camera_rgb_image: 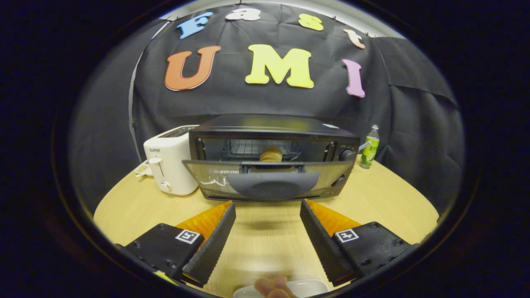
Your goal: Open the toaster oven, put the food inside, and close the toaster oven door.
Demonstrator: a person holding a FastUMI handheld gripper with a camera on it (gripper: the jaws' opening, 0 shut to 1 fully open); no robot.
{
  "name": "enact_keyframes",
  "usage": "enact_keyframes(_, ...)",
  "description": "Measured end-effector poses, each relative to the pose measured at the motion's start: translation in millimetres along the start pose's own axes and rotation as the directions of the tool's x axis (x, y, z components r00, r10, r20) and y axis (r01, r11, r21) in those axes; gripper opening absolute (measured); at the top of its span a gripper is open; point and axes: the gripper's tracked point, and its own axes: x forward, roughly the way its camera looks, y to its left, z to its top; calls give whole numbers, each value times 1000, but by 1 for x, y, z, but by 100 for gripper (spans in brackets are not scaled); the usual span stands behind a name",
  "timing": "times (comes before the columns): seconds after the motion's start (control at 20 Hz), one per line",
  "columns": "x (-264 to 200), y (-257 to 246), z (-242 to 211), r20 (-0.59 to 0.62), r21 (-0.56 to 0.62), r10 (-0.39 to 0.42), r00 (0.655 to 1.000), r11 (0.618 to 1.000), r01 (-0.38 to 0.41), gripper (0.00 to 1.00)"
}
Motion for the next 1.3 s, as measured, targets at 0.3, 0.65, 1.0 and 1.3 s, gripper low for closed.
enact_keyframes(0.3,-3,-12,-9,-39,61,-3,999,998,5,100)
enact_keyframes(0.65,-43,-20,10,11,34,16,1000,999,-16,100)
enact_keyframes(1.0,-120,-33,48,135,11,-16,991,1000,15,100)
enact_keyframes(1.3,-209,-58,85,257,55,-28,966,998,15,100)
